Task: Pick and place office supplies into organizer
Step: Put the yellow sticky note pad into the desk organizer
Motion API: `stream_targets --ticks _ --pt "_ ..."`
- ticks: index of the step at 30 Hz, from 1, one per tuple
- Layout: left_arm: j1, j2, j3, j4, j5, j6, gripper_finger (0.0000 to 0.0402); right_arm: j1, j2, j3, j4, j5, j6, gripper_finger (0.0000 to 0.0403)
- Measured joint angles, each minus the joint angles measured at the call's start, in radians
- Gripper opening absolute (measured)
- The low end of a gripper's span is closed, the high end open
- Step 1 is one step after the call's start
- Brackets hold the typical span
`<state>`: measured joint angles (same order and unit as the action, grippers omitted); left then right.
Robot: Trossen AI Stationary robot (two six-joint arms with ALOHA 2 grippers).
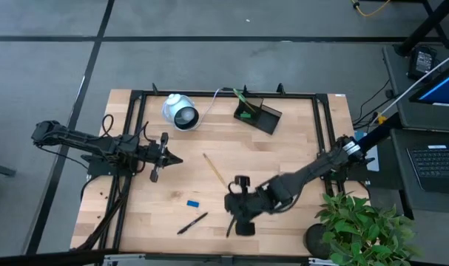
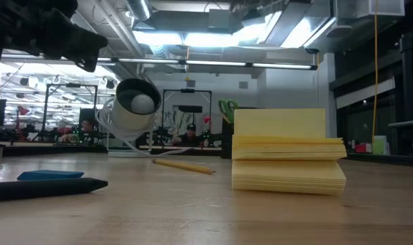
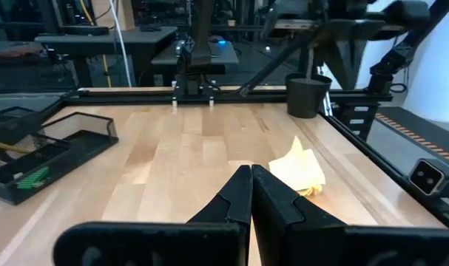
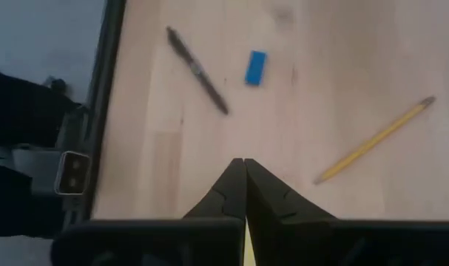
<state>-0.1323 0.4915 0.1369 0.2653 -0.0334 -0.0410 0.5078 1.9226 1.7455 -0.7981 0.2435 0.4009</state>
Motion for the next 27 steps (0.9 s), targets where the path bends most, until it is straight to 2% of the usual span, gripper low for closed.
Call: stream_targets --ticks 8,14,18,27 --pt "-0.036 0.000 0.000 0.000 -0.002 -0.002 0.0002 0.038 0.218 0.305 -0.301 -0.001 0.072 0.0000" --pt "-0.057 0.000 0.000 0.000 -0.003 -0.007 0.0002 0.083 0.351 0.534 -0.415 -0.002 0.070 0.0000" --pt "-0.057 0.000 0.000 0.000 -0.005 -0.007 0.0002 0.109 0.398 0.593 -0.428 0.000 0.092 0.0000" --pt "-0.057 0.000 0.000 0.000 -0.005 0.000 0.0002 0.129 0.464 0.594 -0.485 0.038 0.121 0.0008"
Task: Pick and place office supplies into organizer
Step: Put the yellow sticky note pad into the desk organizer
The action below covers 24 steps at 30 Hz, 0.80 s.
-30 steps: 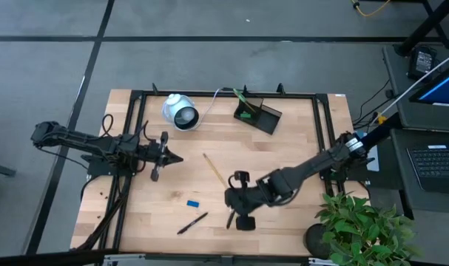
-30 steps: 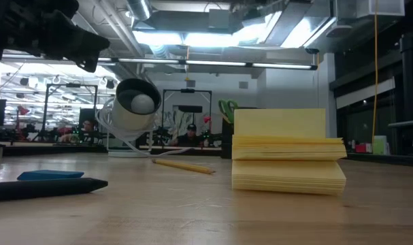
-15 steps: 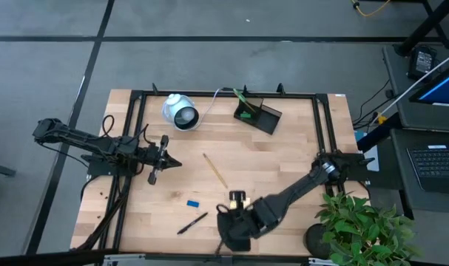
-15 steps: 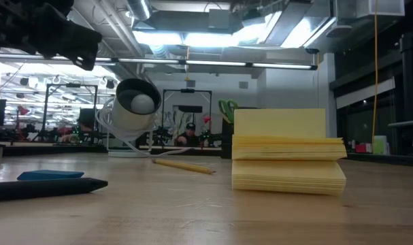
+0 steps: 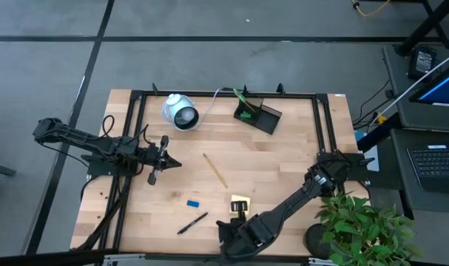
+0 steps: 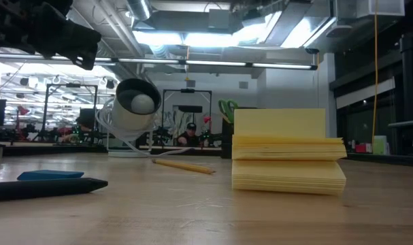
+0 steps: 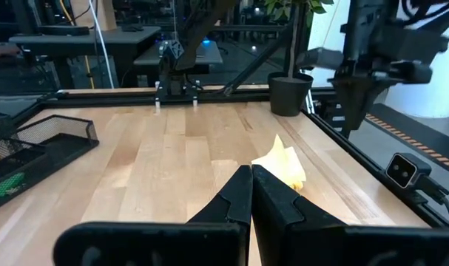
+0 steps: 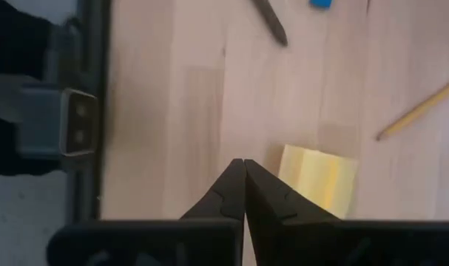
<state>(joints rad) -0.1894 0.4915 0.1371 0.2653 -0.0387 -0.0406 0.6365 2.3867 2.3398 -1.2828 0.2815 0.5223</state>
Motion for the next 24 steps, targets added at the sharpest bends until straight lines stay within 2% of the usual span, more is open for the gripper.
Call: stream_targets --ticks 7,17,24 --pt "0.000 0.000 0.000 0.000 0.000 0.000 0.0002 -0.007 0.003 -0.007 -0.051 -0.013 0.053 0.0036" --pt "0.000 0.000 0.000 0.000 0.000 0.001 0.0002 -0.008 0.004 -0.007 -0.067 -0.013 0.052 0.0134" --pt "0.000 0.000 0.000 0.000 0.000 0.001 0.0002 -0.010 0.050 -0.009 -0.075 -0.013 0.030 0.0169"
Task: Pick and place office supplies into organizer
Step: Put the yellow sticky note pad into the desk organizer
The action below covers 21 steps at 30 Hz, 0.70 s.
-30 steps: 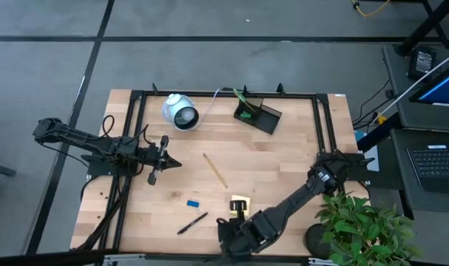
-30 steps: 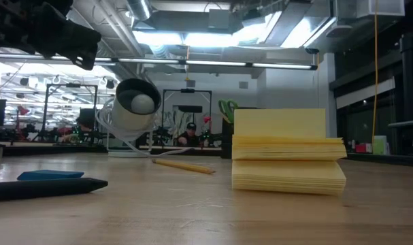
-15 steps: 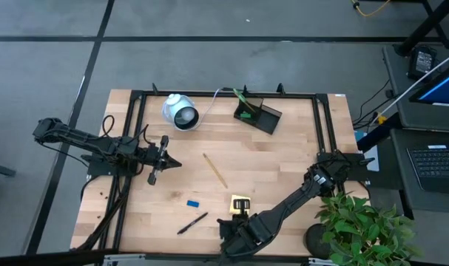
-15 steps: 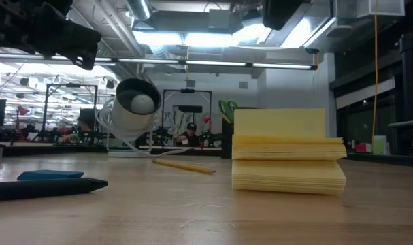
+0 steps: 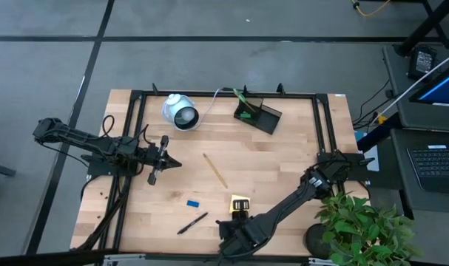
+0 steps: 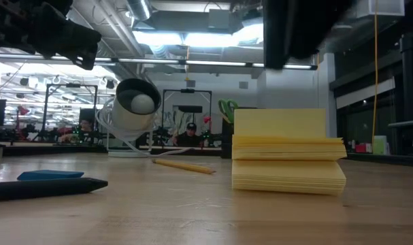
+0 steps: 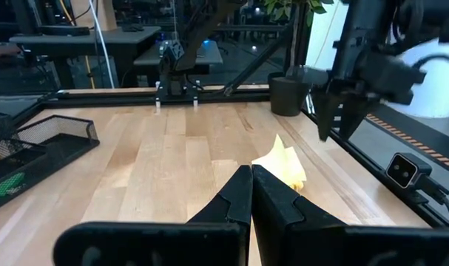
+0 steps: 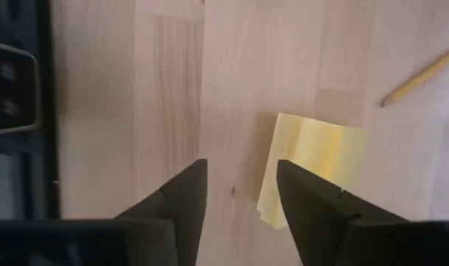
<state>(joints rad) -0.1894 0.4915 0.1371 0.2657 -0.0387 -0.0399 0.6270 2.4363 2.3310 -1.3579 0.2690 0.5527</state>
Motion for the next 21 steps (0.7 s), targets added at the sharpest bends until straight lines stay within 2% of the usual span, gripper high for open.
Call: stream_targets --ticks 6,11,21 --pt "0.000 0.000 0.000 -0.001 -0.016 0.000 0.0002 0.000 0.050 0.000 -0.017 0.011 -0.007 0.0162" --pt "0.000 0.000 0.000 0.000 -0.023 0.000 0.0002 0.000 0.052 0.000 -0.058 0.077 0.062 0.0146" --pt "0.000 0.000 0.000 -0.001 -0.024 0.000 0.0002 0.000 0.077 0.000 -0.070 0.080 0.066 0.0124"
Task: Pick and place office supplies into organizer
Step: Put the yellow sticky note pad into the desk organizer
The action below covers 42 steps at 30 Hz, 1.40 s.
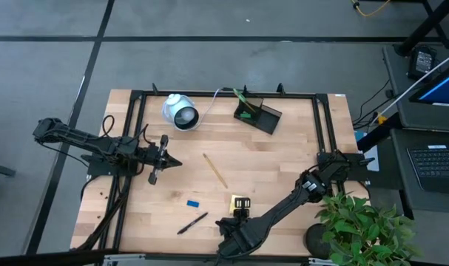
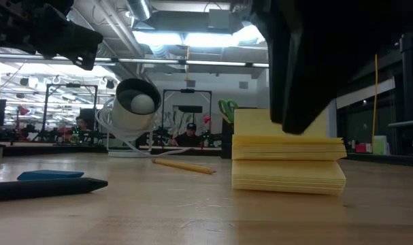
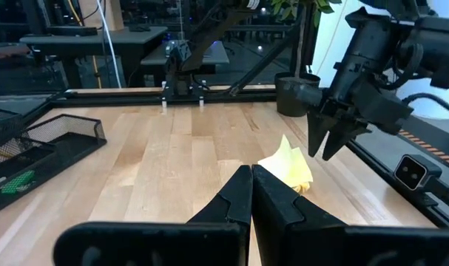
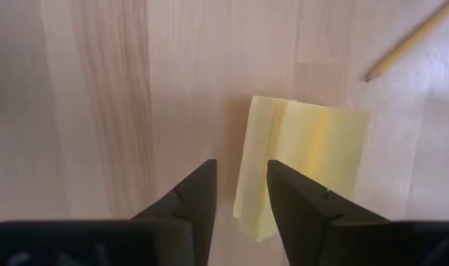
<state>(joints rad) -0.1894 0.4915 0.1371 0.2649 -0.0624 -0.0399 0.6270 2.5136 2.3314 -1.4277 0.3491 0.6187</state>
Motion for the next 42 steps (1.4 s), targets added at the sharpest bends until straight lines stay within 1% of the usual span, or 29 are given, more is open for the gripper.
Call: stream_targets --ticks 3,7,11,25,29,42 --pt "0.000 0.000 0.000 0.000 0.000 0.000 0.0002 0.000 0.025 0.000 -0.018 0.011 0.004 0.0121" --pt "0.000 0.000 0.000 0.000 0.000 0.000 0.0002 0.000 0.045 0.000 -0.061 0.078 0.036 0.0121" --pt "0.000 0.000 0.000 0.000 0.000 -0.001 0.0002 0.000 0.047 0.000 -0.074 0.122 0.062 0.0121" --pt "0.000 0.000 0.000 0.000 0.000 -0.001 0.0002 0.011 0.047 0.000 -0.093 0.131 0.062 0.0121" --pt "0.000 0.000 0.000 0.000 0.000 -0.002 0.0002 0.013 0.047 0.000 -0.105 0.159 0.084 0.0121" --pt "0.000 0.000 0.000 0.000 0.000 -0.003 0.0002 0.018 0.047 0.000 -0.127 0.158 0.079 0.0121"
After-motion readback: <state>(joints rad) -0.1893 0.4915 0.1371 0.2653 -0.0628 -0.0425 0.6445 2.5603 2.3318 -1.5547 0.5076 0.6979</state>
